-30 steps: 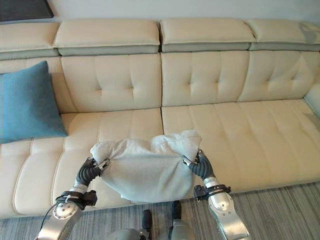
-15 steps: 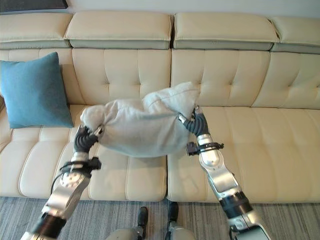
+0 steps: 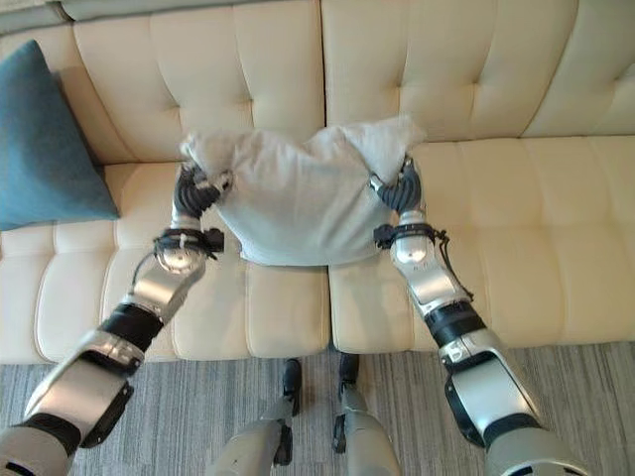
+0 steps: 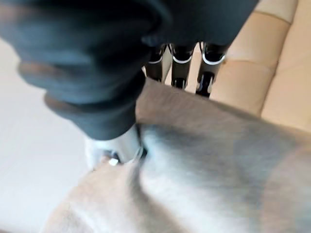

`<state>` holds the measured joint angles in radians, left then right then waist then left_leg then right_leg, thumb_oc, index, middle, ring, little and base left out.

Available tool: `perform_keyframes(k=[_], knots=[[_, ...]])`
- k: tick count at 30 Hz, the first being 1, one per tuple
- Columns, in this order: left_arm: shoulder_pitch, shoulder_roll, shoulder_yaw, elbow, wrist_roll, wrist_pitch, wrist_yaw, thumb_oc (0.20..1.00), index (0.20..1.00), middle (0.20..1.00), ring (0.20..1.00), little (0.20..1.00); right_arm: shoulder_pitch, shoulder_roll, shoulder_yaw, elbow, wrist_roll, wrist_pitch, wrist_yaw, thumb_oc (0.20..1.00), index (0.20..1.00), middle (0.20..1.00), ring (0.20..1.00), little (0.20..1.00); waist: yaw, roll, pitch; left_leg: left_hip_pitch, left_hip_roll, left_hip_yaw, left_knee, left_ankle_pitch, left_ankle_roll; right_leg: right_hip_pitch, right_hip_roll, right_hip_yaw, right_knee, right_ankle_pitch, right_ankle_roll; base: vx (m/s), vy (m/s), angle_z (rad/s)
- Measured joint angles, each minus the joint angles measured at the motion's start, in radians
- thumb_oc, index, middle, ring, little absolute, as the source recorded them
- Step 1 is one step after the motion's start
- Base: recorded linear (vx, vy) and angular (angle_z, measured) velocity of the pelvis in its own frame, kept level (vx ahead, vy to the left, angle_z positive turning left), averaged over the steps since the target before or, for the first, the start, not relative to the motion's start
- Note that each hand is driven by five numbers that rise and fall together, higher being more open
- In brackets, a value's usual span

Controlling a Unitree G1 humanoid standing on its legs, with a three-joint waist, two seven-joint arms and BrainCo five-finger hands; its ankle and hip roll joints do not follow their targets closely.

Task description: Pick up all the scattered cushions and arrange them neatly on the sofa.

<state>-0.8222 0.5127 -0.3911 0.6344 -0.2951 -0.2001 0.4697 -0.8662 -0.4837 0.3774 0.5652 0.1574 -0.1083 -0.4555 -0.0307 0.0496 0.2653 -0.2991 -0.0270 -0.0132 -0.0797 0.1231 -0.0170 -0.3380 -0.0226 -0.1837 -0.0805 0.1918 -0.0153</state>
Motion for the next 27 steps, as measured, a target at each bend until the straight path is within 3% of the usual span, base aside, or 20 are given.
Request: perform_keyframes(k=[8,12,14,16,18,24,27], knots=[[-0.017,0.101,0.006,0.025,-0.012,-0.007,-0.040,1.000,1.000,1.000,1.000,1.000,-0.082,-0.086,0.002,0.056,0.084,0.000,0.004,1.000,1.000,1.000,1.000,1.000,-0.001,-0.001,0.001,0.015,0.003,-0.004,0.000,0.004,-0.006,0.023,0.002,-0.001,0.000,0.000,0.000,0.05,0.008,0.07],[0.126,0.141,0.133,-0.092,-0.013,-0.022,-0.080,1.000,1.000,1.000,1.000,1.000,-0.003,-0.114,-0.092,-0.036,0.134,-0.020,0.039,1.000,1.000,1.000,1.000,1.000,0.007,-0.003,0.002,0.066,0.003,-0.005,0.000,0.004,-0.006,0.077,0.002,-0.001,0.000,0.000,0.000,0.08,0.034,0.06],[0.295,0.133,0.228,-0.212,-0.013,-0.033,-0.106,1.000,1.000,1.000,1.000,1.000,0.157,-0.113,-0.202,-0.180,0.144,-0.045,0.069,1.000,1.000,1.000,1.000,1.000,0.007,-0.010,0.003,0.103,0.003,-0.006,0.000,0.003,-0.006,0.120,0.001,0.000,-0.001,-0.011,0.013,0.09,0.046,0.15],[0.384,0.131,0.248,-0.237,-0.018,-0.031,-0.123,1.000,1.000,1.000,1.000,1.000,0.246,-0.111,-0.242,-0.218,0.152,-0.048,0.093,1.000,1.000,1.000,1.000,1.000,0.009,-0.019,0.001,0.121,0.004,-0.006,0.000,-0.011,-0.018,0.141,0.001,0.003,-0.001,-0.026,0.023,0.09,0.056,0.15],[0.575,0.083,0.339,-0.343,-0.020,-0.030,-0.165,1.000,1.000,1.000,1.000,1.000,0.437,-0.090,-0.327,-0.341,0.160,-0.056,0.146,1.000,1.000,1.000,1.000,1.000,0.012,-0.032,0.001,0.131,0.003,-0.006,-0.001,-0.032,-0.013,0.156,0.001,0.016,-0.001,-0.046,0.016,0.07,0.043,0.08],[0.932,-0.028,0.448,-0.351,-0.035,0.016,-0.288,1.000,1.000,1.000,1.000,1.000,0.817,-0.061,-0.443,-0.419,0.131,-0.037,0.310,1.000,1.000,1.000,1.000,1.000,0.012,-0.060,-0.011,0.174,0.002,0.000,-0.001,-0.043,0.001,0.195,0.000,0.022,-0.001,-0.055,0.026,0.02,0.087,-0.05],[1.071,-0.094,0.498,-0.306,-0.029,0.039,-0.339,1.000,1.000,1.000,1.000,1.000,1.022,-0.005,-0.499,-0.409,0.080,-0.013,0.377,1.000,1.000,1.000,1.000,1.000,0.012,-0.073,-0.040,0.198,0.001,0.011,-0.001,-0.049,0.010,0.216,-0.001,0.029,-0.001,-0.056,0.027,-0.05,0.116,-0.13]])
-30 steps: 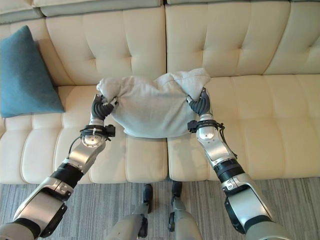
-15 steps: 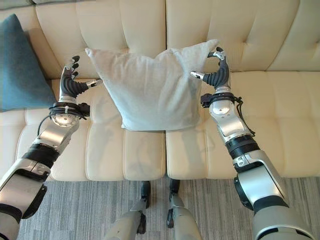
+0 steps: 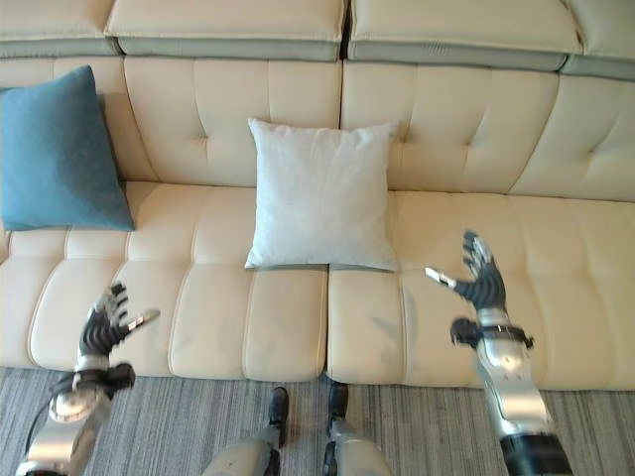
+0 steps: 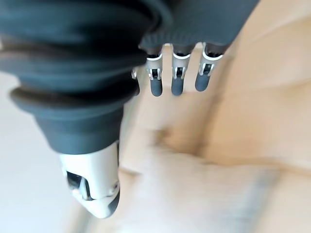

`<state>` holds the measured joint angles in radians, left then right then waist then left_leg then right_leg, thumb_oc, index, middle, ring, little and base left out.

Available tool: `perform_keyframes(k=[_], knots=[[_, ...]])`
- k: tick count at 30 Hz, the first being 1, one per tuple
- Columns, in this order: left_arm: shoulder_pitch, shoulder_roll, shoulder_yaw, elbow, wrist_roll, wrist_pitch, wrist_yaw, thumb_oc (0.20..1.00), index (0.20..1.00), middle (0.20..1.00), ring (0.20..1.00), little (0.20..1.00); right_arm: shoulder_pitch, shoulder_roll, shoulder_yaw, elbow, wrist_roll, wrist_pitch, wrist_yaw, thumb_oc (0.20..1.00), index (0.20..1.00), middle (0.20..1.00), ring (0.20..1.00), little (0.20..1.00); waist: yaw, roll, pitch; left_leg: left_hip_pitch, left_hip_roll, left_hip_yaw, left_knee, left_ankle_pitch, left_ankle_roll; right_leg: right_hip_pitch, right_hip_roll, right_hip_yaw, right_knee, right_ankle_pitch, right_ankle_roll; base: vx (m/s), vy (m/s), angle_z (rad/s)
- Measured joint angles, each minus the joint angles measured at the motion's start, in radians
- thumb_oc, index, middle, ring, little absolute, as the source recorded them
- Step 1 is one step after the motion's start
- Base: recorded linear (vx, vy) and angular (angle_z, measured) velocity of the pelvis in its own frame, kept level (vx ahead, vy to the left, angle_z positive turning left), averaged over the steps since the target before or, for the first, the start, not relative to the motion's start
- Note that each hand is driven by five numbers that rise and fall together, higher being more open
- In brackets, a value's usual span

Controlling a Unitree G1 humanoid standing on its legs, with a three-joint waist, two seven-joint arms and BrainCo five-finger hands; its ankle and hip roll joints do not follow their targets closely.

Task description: Pick up all the scattered cushions and arrange them neatly on the sofa.

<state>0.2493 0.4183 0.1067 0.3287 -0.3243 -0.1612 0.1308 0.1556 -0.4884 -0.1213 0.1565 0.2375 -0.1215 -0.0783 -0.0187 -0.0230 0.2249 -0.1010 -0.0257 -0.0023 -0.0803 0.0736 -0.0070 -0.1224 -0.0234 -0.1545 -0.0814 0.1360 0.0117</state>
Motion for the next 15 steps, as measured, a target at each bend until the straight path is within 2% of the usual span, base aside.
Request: perform_keyframes(k=[3,8,10,11,12,13,14,15], knots=[[0.080,-0.047,0.011,0.098,0.027,0.030,-0.047,1.000,1.000,1.000,1.000,1.000,0.103,0.028,0.006,0.092,-0.084,0.012,0.046,1.000,1.000,1.000,1.000,1.000,-0.003,-0.008,-0.033,0.033,-0.004,0.031,0.000,-0.008,0.013,0.020,-0.003,0.032,0.000,0.001,0.002,-0.14,0.173,-0.30],[0.100,-0.046,-0.024,0.165,0.070,0.045,-0.092,1.000,1.000,1.000,1.000,1.000,0.105,0.046,0.100,0.276,-0.172,0.024,0.080,1.000,1.000,1.000,1.000,1.000,-0.002,-0.026,-0.084,0.051,-0.007,0.078,-0.007,-0.017,0.021,0.018,-0.004,0.086,0.000,0.000,0.035,-0.27,0.106,-0.33],[0.085,-0.034,-0.062,0.177,0.071,0.043,-0.090,1.000,1.000,1.000,1.000,1.000,0.082,0.053,0.151,0.350,-0.181,0.025,0.075,1.000,1.000,1.000,1.000,1.000,-0.003,-0.041,-0.090,0.047,-0.011,0.111,0.001,-0.011,0.024,-0.013,-0.003,0.120,0.013,0.016,0.054,-0.40,-0.001,-0.47],[0.058,-0.026,-0.082,0.198,0.070,0.047,-0.089,1.000,1.000,1.000,1.000,1.000,0.048,0.059,0.188,0.389,-0.189,0.034,0.071,1.000,1.000,1.000,1.000,1.000,-0.001,-0.041,-0.088,0.029,-0.009,0.134,0.010,0.006,0.046,-0.031,-0.007,0.128,0.023,0.021,0.075,-0.40,0.001,-0.36],[0.046,-0.022,-0.091,0.201,0.070,0.049,-0.087,1.000,1.000,1.000,1.000,1.000,0.041,0.065,0.194,0.397,-0.192,0.035,0.066,1.000,1.000,1.000,1.000,1.000,-0.003,-0.038,-0.084,0.016,-0.005,0.134,0.018,0.002,0.050,-0.040,-0.008,0.125,0.026,0.014,0.086,-0.33,0.005,-0.20],[0.017,-0.020,-0.099,0.200,0.070,0.049,-0.085,1.000,1.000,1.000,1.000,1.000,0.025,0.077,0.195,0.417,-0.195,0.035,0.063,1.000,1.000,1.000,1.000,1.000,-0.002,-0.031,-0.071,0.006,0.008,0.142,0.025,0.025,0.080,-0.051,-0.007,0.109,0.055,-0.004,0.099,-0.30,-0.010,0.00],[-0.029,-0.025,-0.110,0.203,0.070,0.045,-0.080,1.000,1.000,1.000,1.000,1.000,-0.009,0.093,0.208,0.471,-0.195,0.041,0.057,1.000,1.000,1.000,1.000,1.000,0.000,-0.005,-0.054,-0.017,0.038,0.138,0.049,0.027,0.082,-0.105,-0.004,0.078,0.259,-0.098,0.100,-0.35,-0.068,0.00],[-0.041,-0.025,-0.112,0.203,0.070,0.042,-0.079,1.000,1.000,1.000,1.000,1.000,-0.013,0.096,0.216,0.479,-0.195,0.043,0.057,1.000,1.000,1.000,1.000,1.000,0.000,0.004,-0.052,-0.019,0.049,0.129,0.057,0.011,0.097,-0.117,-0.006,0.074,0.344,-0.135,0.100,-0.28,-0.075,0.03]])
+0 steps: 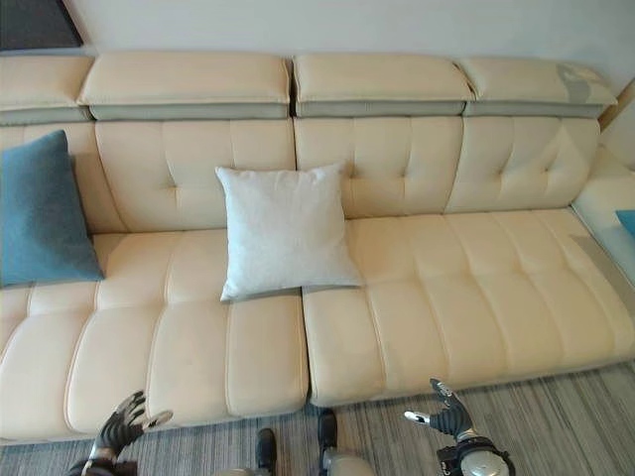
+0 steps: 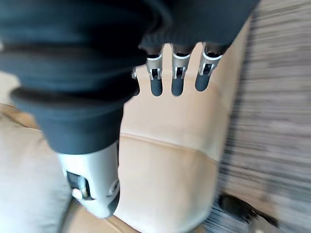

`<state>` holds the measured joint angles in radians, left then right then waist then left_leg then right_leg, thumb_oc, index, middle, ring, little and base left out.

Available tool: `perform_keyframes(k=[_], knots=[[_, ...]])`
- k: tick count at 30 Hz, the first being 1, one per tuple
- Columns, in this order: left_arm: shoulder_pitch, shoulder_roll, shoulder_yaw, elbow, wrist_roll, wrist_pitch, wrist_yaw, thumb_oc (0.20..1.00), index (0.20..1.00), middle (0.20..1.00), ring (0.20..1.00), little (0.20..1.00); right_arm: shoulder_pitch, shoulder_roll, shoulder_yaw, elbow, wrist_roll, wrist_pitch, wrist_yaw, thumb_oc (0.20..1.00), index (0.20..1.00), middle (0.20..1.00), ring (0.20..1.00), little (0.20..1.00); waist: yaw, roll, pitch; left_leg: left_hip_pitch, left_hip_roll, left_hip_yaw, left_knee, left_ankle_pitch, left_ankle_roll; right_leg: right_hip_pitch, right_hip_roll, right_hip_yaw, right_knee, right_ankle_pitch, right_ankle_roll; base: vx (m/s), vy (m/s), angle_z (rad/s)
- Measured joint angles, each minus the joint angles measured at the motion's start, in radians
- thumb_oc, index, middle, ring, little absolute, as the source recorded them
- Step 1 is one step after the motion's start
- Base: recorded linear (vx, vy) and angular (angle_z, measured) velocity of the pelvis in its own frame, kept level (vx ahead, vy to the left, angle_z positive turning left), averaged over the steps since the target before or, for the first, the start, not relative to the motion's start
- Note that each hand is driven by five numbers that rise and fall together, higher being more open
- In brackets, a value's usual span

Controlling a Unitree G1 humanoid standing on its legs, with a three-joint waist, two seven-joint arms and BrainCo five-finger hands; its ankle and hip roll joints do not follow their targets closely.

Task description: Pick up all the scattered cushions and arrange them neatly on the sofa.

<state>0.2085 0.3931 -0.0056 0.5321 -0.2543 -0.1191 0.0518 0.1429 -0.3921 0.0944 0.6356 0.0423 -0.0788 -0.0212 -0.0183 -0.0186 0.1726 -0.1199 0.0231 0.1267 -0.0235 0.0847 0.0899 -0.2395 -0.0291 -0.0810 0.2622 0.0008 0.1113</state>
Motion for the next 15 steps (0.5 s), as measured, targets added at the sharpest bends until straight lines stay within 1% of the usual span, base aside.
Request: perform_keyframes(k=[1,2,3,4,5,6,7,8,9,10,11,12,13,14,15], knots=[[-0.012,0.005,0.001,0.000,0.000,-0.005,0.006,1.000,1.000,1.000,1.000,1.000,0.000,0.001,0.012,-0.007,0.001,-0.002,0.000,1.000,1.000,1.000,1.000,1.000,0.007,0.008,0.003,-0.003,0.011,-0.004,0.002,0.033,-0.010,0.010,-0.014,0.003,0.130,-0.064,0.013,-0.27,-0.129,0.09],[-0.016,0.011,0.007,0.002,0.000,-0.004,0.010,1.000,1.000,1.000,1.000,1.000,-0.004,0.000,0.011,-0.008,0.004,-0.003,-0.001,1.000,1.000,1.000,1.000,1.000,0.011,0.019,0.008,-0.008,0.023,-0.010,0.001,0.023,0.000,0.026,-0.030,0.026,0.247,-0.109,0.039,-0.16,-0.140,0.02],[-0.014,0.016,0.007,0.002,0.000,-0.004,0.015,1.000,1.000,1.000,1.000,1.000,-0.002,0.000,0.011,-0.013,0.010,-0.003,-0.002,1.000,1.000,1.000,1.000,1.000,0.016,0.014,0.006,-0.010,0.026,-0.014,-0.002,0.022,-0.001,0.059,-0.033,0.028,0.240,-0.127,0.045,-0.24,-0.237,-0.10],[-0.007,0.022,0.007,0.002,0.000,-0.004,0.025,1.000,1.000,1.000,1.000,1.000,-0.011,0.001,0.010,-0.022,0.018,-0.005,-0.012,1.000,1.000,1.000,1.000,1.000,0.042,0.004,0.004,-0.021,0.025,-0.014,-0.001,0.042,-0.027,0.118,-0.047,0.024,0.175,-0.155,0.044,-0.16,-0.170,-0.09],[-0.007,0.027,0.005,0.003,0.000,-0.003,0.029,1.000,1.000,1.000,1.000,1.000,-0.012,0.003,0.010,-0.024,0.019,-0.008,-0.023,1.000,1.000,1.000,1.000,1.000,0.045,-0.015,0.000,-0.028,0.019,-0.019,-0.001,0.056,-0.052,0.178,-0.050,0.027,0.058,-0.166,0.031,-0.27,-0.231,0.03],[-0.014,0.028,0.004,0.003,0.000,-0.002,0.033,1.000,1.000,1.000,1.000,1.000,-0.017,0.004,0.011,-0.024,0.020,-0.009,-0.029,1.000,1.000,1.000,1.000,1.000,0.051,-0.030,-0.007,-0.056,0.014,-0.027,-0.003,0.071,-0.090,0.233,-0.045,0.022,-0.088,-0.187,-0.023,-0.24,-0.180,0.28],[-0.025,-0.003,-0.006,0.016,0.000,-0.003,0.038,1.000,1.000,1.000,1.000,1.000,-0.034,-0.012,0.009,-0.018,0.025,-0.005,-0.041,1.000,1.000,1.000,1.000,1.000,0.057,0.022,0.005,-0.075,0.049,-0.053,-0.016,0.102,-0.126,0.256,0.012,0.011,-0.178,-0.150,-0.035,-0.39,-0.231,0.30],[-0.023,-0.008,-0.014,0.018,0.000,-0.004,0.037,1.000,1.000,1.000,1.000,1.000,-0.031,-0.013,0.006,-0.024,0.031,-0.006,-0.045,1.000,1.000,1.000,1.000,1.000,0.052,0.028,0.005,-0.086,0.056,-0.058,-0.020,0.097,-0.129,0.260,0.025,0.021,-0.205,-0.132,-0.067,-0.24,-0.110,0.24],[-0.016,-0.020,-0.025,0.025,0.000,-0.005,0.040,1.000,1.000,1.000,1.000,1.000,-0.031,-0.020,0.008,-0.023,0.038,-0.006,-0.046,1.000,1.000,1.000,1.000,1.000,0.061,0.052,0.003,-0.095,0.078,-0.071,-0.023,0.105,-0.141,0.251,0.055,0.016,-0.205,-0.112,-0.077,-0.26,-0.060,0.24],[-0.013,-0.041,-0.034,0.044,-0.001,0.001,0.048,1.000,1.000,1.000,1.000,1.000,-0.033,-0.037,0.005,-0.031,0.039,-0.006,-0.065,1.000,1.000,1.000,1.000,1.000,0.062,0.066,0.010,-0.144,0.105,-0.084,0.005,0.093,-0.239,0.211,0.071,0.000,-0.198,-0.089,-0.148,-0.41,-0.016,0.13],[-0.010,-0.044,-0.034,0.052,-0.001,0.000,0.049,1.000,1.000,1.000,1.000,1.000,-0.032,-0.051,0.005,-0.036,0.039,-0.006,-0.066,1.000,1.000,1.000,1.000,1.000,0.061,0.057,0.007,-0.140,0.076,-0.060,0.040,0.058,-0.217,0.159,0.067,-0.003,-0.178,-0.063,-0.147,-0.53,-0.009,0.06],[-0.015,-0.046,-0.034,0.059,0.000,-0.004,0.048,1.000,1.000,1.000,1.000,1.000,-0.039,-0.071,0.007,-0.038,0.040,-0.006,-0.067,1.000,1.000,1.000,1.000,1.000,0.058,0.078,0.016,-0.160,0.072,-0.108,0.038,0.151,-0.216,0.115,0.078,-0.015,-0.144,-0.030,-0.172,-0.52,0.015,0.07],[-0.029,-0.038,-0.033,0.066,0.000,-0.001,0.046,1.000,1.000,1.000,1.000,1.000,-0.038,-0.062,0.006,-0.050,0.046,-0.004,-0.066,1.000,1.000,1.000,1.000,1.000,0.022,0.029,0.023,-0.191,0.034,-0.139,0.049,0.179,-0.286,0.083,0.021,-0.034,-0.162,-0.010,-0.188,-0.23,0.045,0.11],[-0.025,-0.033,-0.030,0.063,0.000,0.001,0.046,1.000,1.000,1.000,1.000,1.000,-0.041,-0.044,-0.004,-0.059,0.049,-0.003,-0.064,1.000,1.000,1.000,1.000,1.000,0.020,-0.005,0.025,-0.192,-0.006,-0.160,0.107,0.106,-0.258,0.086,-0.005,-0.010,-0.169,0.007,-0.170,-0.11,0.060,-0.24],[-0.014,-0.036,-0.036,0.059,0.000,0.001,0.039,1.000,1.000,1.000,1.000,1.000,-0.032,-0.028,-0.029,-0.080,0.057,-0.007,-0.061,1.000,1.000,1.000,1.000,1.000,0.023,-0.034,0.027,-0.115,-0.048,-0.174,0.130,0.001,-0.204,0.093,-0.032,0.040,-0.203,0.030,-0.154,-0.01,0.043,-0.48]])
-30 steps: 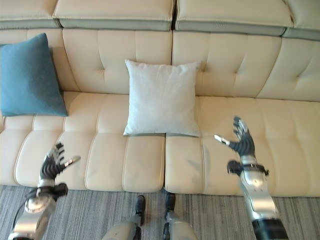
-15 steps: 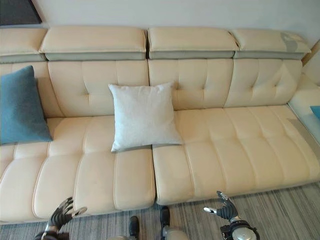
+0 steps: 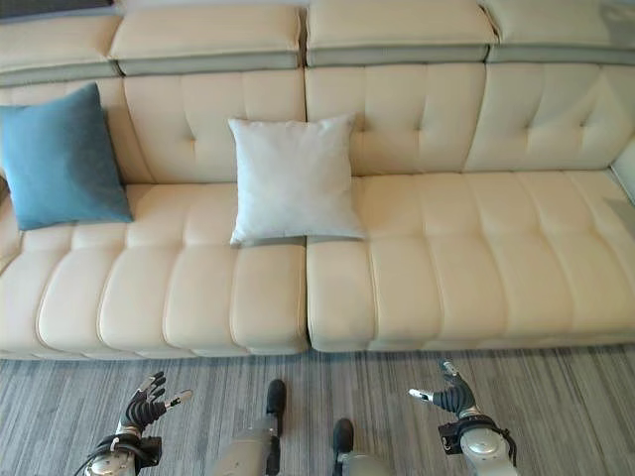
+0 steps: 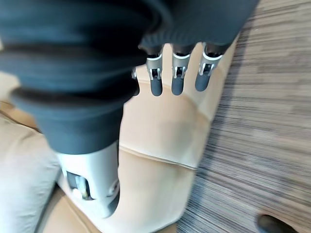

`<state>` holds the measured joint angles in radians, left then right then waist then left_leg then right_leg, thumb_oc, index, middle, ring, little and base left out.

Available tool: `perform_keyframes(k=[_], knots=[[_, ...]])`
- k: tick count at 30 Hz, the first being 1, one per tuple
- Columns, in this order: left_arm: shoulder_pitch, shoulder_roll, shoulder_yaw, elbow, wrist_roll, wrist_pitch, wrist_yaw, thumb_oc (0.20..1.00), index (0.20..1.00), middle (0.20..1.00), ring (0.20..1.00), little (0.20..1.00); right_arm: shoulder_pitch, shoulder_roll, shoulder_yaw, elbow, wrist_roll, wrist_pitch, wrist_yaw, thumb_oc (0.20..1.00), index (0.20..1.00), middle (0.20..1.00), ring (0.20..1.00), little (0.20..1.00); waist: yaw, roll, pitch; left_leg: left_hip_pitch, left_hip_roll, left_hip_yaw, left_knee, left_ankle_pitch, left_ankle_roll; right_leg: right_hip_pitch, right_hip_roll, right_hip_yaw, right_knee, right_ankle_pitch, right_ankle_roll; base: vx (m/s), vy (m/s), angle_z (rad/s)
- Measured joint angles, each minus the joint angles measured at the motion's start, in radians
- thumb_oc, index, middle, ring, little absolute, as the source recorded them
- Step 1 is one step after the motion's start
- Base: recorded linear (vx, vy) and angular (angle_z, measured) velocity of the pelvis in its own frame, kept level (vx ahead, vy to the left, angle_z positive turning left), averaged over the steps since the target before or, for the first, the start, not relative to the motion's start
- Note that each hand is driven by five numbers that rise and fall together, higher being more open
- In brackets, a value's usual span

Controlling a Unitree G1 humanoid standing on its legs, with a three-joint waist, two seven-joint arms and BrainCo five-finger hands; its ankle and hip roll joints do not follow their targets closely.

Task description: Pick up all the scattered cushions and arrange them neatly on the sofa.

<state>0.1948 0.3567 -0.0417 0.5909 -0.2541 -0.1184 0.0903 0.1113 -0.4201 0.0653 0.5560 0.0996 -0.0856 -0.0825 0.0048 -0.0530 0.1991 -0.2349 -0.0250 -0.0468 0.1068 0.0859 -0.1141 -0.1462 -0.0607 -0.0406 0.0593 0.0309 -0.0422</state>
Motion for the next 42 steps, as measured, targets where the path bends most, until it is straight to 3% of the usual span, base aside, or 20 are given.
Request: perform_keyframes(k=[2,3,12,13,16,18,19,20,21,22,23,24,26,29,30,32,34,35,38,42], knots=[[0.000,-0.030,-0.006,0.009,0.000,0.001,-0.004,1.000,1.000,1.000,1.000,1.000,0.006,-0.017,-0.009,0.009,0.003,-0.002,-0.003,1.000,1.000,1.000,1.000,1.000,-0.034,0.052,-0.003,0.123,0.028,0.002,-0.066,-0.025,0.020,0.040,0.029,0.002,-0.043,0.019,0.020,0.00,0.035,-0.21],[-0.026,-0.041,-0.008,0.001,0.000,-0.001,-0.008,1.000,1.000,1.000,1.000,1.000,0.000,-0.016,-0.028,0.028,0.009,0.005,-0.005,1.000,1.000,1.000,1.000,1.000,-0.055,0.104,-0.011,0.172,0.054,0.003,-0.159,-0.043,0.076,0.040,0.052,-0.011,-0.043,0.003,0.043,0.00,0.072,0.03],[-0.036,-0.003,-0.038,-0.037,0.039,0.014,-0.013,1.000,1.000,1.000,1.000,1.000,0.046,0.060,-0.045,0.026,0.131,0.006,0.003,1.000,1.000,1.000,1.000,1.000,-0.080,0.041,-0.021,0.190,0.027,0.120,-0.176,-0.057,0.100,-0.008,0.042,0.142,-0.090,0.056,0.093,-0.03,0.060,-0.59],[-0.034,0.003,-0.039,-0.036,0.040,0.022,-0.012,1.000,1.000,1.000,1.000,1.000,0.062,0.066,-0.046,0.020,0.139,0.005,0.002,1.000,1.000,1.000,1.000,1.000,-0.097,0.020,-0.021,0.202,0.009,0.148,-0.178,-0.054,0.105,-0.026,0.048,0.187,-0.094,0.098,0.101,-0.06,0.011,-0.91],[-0.002,0.018,-0.036,-0.071,0.040,0.027,-0.011,1.000,1.000,1.000,1.000,1.000,0.031,0.085,-0.040,0.002,0.139,0.005,0.000,1.000,1.000,1.000,1.000,1.000,-0.085,-0.008,-0.024,0.212,0.021,0.290,-0.165,-0.054,0.121,-0.066,0.052,0.226,-0.110,0.079,0.116,-0.05,-0.049,-1.64],[-0.014,0.020,-0.033,-0.071,0.040,0.031,-0.011,1.000,1.000,1.000,1.000,1.000,0.004,0.090,-0.038,-0.002,0.139,0.005,-0.004,1.000,1.000,1.000,1.000,1.000,-0.088,-0.001,-0.017,0.216,0.049,0.367,-0.156,-0.084,0.143,-0.087,0.042,0.107,-0.085,0.061,0.133,-0.05,-0.131,-1.53],[-0.018,0.028,-0.033,-0.088,0.039,0.028,-0.010,1.000,1.000,1.000,1.000,1.000,0.005,0.093,-0.035,-0.004,0.139,0.006,-0.004,1.000,1.000,1.000,1.000,1.000,-0.071,0.003,-0.017,0.226,0.075,0.439,-0.157,-0.072,0.126,-0.106,0.021,-0.019,-0.052,0.019,0.087,0.01,-0.101,-1.21],[-0.017,0.030,-0.025,-0.106,0.039,0.029,-0.011,1.000,1.000,1.000,1.000,1.000,-0.001,0.096,-0.036,-0.004,0.138,0.007,-0.005,1.000,1.000,1.000,1.000,1.000,-0.078,0.003,-0.016,0.245,0.106,0.509,-0.152,-0.073,0.111,-0.124,0.009,-0.130,-0.001,0.007,0.080,0.12,-0.171,-1.76],[-0.002,0.034,-0.027,-0.112,0.039,0.024,-0.009,1.000,1.000,1.000,1.000,1.000,0.000,0.105,-0.036,-0.007,0.138,0.006,-0.008,1.000,1.000,1.000,1.000,1.000,-0.044,0.021,-0.012,0.272,0.122,0.539,-0.153,-0.070,0.107,-0.118,-0.017,-0.261,0.042,-0.019,0.059,0.20,-0.180,-1.44],[-0.005,0.039,-0.029,-0.110,0.039,0.026,-0.011,1.000,1.000,1.000,1.000,1.000,0.017,0.100,-0.026,-0.024,0.138,0.004,-0.013,1.000,1.000,1.000,1.000,1.000,-0.058,0.007,-0.025,0.301,0.134,0.516,-0.146,-0.118,0.086,-0.079,-0.043,-0.264,0.027,0.007,0.093,0.27,-0.249,-1.29],[-0.003,0.037,-0.029,-0.105,0.040,0.029,-0.011,1.000,1.000,1.000,1.000,1.000,0.029,0.108,-0.016,-0.021,0.137,0.007,-0.018,1.000,1.000,1.000,1.000,1.000,-0.059,-0.006,-0.028,0.337,0.131,0.540,-0.146,-0.114,0.054,-0.053,-0.060,-0.312,0.010,0.045,0.073,0.24,-0.274,-1.09],[0.011,0.025,-0.028,-0.097,0.039,0.030,-0.007,1.000,1.000,1.000,1.000,1.000,0.031,0.107,0.004,-0.028,0.136,0.007,-0.018,1.000,1.000,1.000,1.000,1.000,-0.057,0.012,-0.034,0.364,0.156,0.573,-0.138,-0.126,0.033,-0.051,-0.049,-0.327,0.038,0.034,0.056,0.20,-0.249,-0.98],[0.000,0.011,-0.058,-0.087,0.040,0.031,-0.014,1.000,1.000,1.000,1.000,1.000,0.052,0.110,0.008,-0.056,0.135,0.006,-0.017,1.000,1.000,1.000,1.000,1.000,-0.075,0.029,-0.052,0.344,0.204,0.536,-0.029,-0.145,0.022,-0.051,0.007,-0.254,0.073,-0.006,0.019,0.22,-0.308,-0.77],[-0.038,-0.017,-0.077,-0.080,0.040,0.030,-0.020,1.000,1.000,1.000,1.000,1.000,0.056,0.090,-0.002,-0.052,0.134,0.009,-0.025,1.000,1.000,1.000,1.000,1.000,-0.085,0.039,-0.043,0.170,0.295,0.370,0.416,-0.131,0.043,-0.008,0.052,-0.185,0.057,-0.020,-0.038,0.22,-0.219,-0.76],[-0.033,-0.027,-0.079,-0.082,0.040,0.030,-0.020,1.000,1.000,1.000,1.000,1.000,0.037,0.081,0.001,-0.055,0.134,0.010,-0.031,1.000,1.000,1.000,1.000,1.000,-0.074,0.033,-0.031,0.106,0.260,0.281,0.539,-0.164,0.029,0.012,0.067,-0.130,0.051,-0.023,-0.049,0.11,-0.072,-1.04],[-0.035,-0.038,-0.082,-0.083,0.041,0.031,-0.021,1.000,1.000,1.000,1.000,1.000,0.007,0.067,0.002,-0.090,0.134,0.007,-0.037,1.000,1.000,1.000,1.000,1.000,-0.059,0.032,-0.008,-0.004,0.107,0.199,0.440,-0.215,0.030,0.073,0.073,-0.072,-0.003,0.008,-0.062,0.42,-0.072,-1.39],[-0.032,-0.043,-0.081,-0.089,0.042,0.023,-0.022,1.000,1.000,1.000,1.000,1.000,0.020,0.063,0.001,-0.093,0.135,0.009,-0.040,1.000,1.000,1.000,1.000,1.000,-0.042,0.032,-0.002,-0.049,0.028,0.135,0.233,-0.208,0.041,0.134,0.091,-0.032,-0.052,-0.046,-0.055,0.46,-0.060,-0.90],[-0.025,-0.042,-0.082,-0.092,0.045,0.027,-0.023,1.000,1.000,1.000,1.000,1.000,0.015,0.062,0.005,-0.091,0.134,0.008,-0.039,1.000,1.000,1.000,1.000,1.000,-0.020,0.031,0.002,-0.088,0.009,0.149,0.146,-0.167,0.066,0.146,0.104,-0.027,-0.051,-0.045,-0.040,0.40,-0.031,-0.89],[0.003,-0.048,-0.081,-0.092,0.079,0.042,-0.023,1.000,1.000,1.000,1.000,1.000,0.019,0.058,0.009,-0.077,0.134,0.008,-0.047,1.000,1.000,1.000,1.000,1.000,0.007,0.076,-0.003,-0.132,-0.013,0.097,-0.012,-0.094,0.065,0.218,0.178,0.038,-0.071,-0.071,-0.048,0.39,0.005,-0.74],[-0.001,-0.045,-0.072,-0.095,0.080,0.043,-0.021,1.000,1.000,1.000,1.000,1.000,0.006,0.062,0.034,-0.071,0.133,0.008,-0.046,1.000,1.000,1.000,1.000,1.000,0.041,0.063,-0.002,-0.153,-0.056,0.091,-0.061,-0.046,0.104,0.279,0.205,0.129,-0.078,-0.111,-0.078,0.56,0.113,-0.76]])
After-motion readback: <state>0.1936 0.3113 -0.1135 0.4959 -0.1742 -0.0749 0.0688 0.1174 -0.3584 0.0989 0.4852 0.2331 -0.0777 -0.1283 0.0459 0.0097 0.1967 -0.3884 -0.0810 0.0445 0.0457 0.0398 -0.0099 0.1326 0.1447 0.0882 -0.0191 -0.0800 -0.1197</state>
